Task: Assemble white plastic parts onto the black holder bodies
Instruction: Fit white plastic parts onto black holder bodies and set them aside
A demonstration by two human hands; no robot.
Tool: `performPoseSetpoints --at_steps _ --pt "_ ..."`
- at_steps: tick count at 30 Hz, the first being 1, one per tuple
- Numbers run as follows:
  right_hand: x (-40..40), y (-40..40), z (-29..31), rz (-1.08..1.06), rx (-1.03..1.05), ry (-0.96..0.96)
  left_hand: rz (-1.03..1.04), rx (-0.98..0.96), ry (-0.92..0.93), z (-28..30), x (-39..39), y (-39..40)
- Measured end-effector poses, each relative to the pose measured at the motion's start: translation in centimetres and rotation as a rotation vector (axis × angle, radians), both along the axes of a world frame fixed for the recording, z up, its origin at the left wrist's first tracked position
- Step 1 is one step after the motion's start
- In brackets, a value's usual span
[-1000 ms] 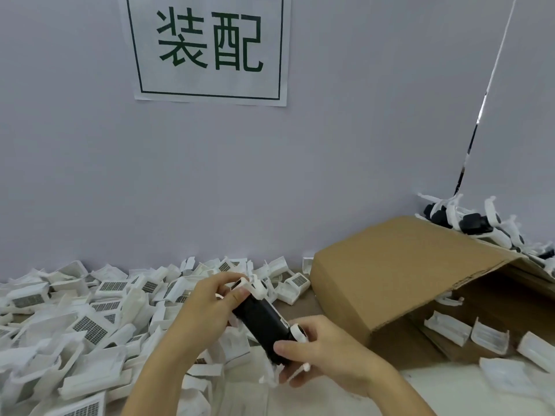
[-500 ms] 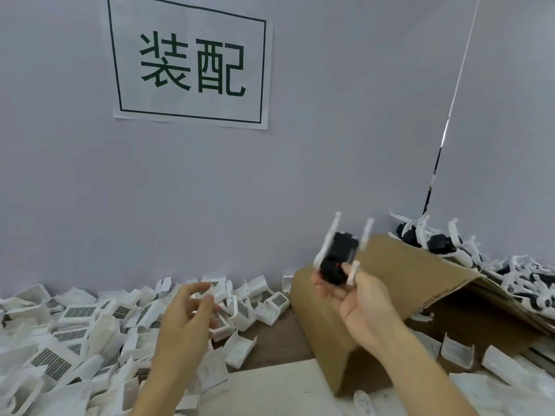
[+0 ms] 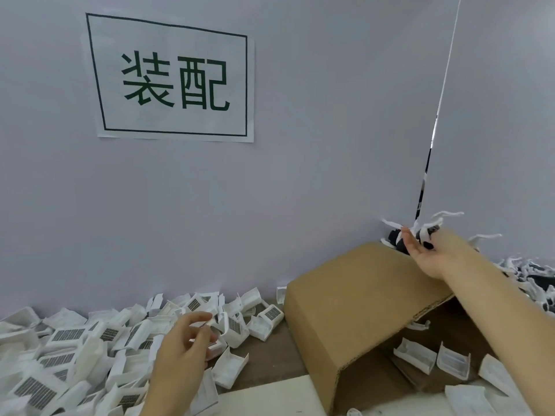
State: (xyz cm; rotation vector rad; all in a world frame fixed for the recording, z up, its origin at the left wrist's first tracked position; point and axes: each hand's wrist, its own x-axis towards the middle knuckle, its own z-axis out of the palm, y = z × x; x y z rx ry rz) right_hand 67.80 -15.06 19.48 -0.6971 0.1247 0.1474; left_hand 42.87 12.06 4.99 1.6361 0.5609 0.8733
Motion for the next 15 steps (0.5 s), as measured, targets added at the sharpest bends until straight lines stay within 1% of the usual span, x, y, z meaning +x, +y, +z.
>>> performPoseSetpoints --at_steps 3,4,5,7,8,9,10,11,12,13,14,15 --pt "2.3 -0.9 1.6 -0.023 -0.127 0.041 0.003 0.009 0.017 -0.2 0.2 0.1" --pt "2.9 -1.1 2.0 -0.028 -0.14 0.069 0.004 0.018 0.022 -0.3 0.2 0.1" --pt "3.5 -1.3 2.2 -0.056 -0.136 0.12 0.007 0.028 0.024 -0.3 0.2 0.1" --pt "5.3 -2.5 1.7 -0.116 -0.027 0.211 0.009 0.037 0.029 -0.3 0.3 0.2" --pt "5.7 -3.0 1.5 -0.12 -0.029 0.208 0.009 0.039 0.03 -0.3 0.3 0.2" --pt "6.1 -3.9 1.0 -0.03 0.03 0.172 0.01 0.04 0.031 -0.3 0.4 0.2" --pt "6.3 -4.3 0.5 0.005 -0.295 0.098 0.012 0.039 0.03 -0.4 0.4 0.3" --pt "6.8 -4.2 -0.1 -0.051 -0.598 -0.047 0.014 0.038 0.029 -0.4 0.5 0.4" --pt "6.6 -4.3 -0.5 -0.121 -0.598 -0.109 0.016 0.038 0.031 -0.5 0.5 0.4" --pt "6.5 -4.0 -1.0 -0.156 -0.301 0.022 0.016 0.042 0.034 -0.6 0.6 0.5" --pt "6.3 -3.7 -1.0 -0.152 -0.144 0.045 0.013 0.047 0.037 -0.6 0.6 0.5" --pt "5.8 -2.9 -1.1 -0.136 -0.086 0.044 0.01 0.053 0.04 -0.7 0.7 0.5"
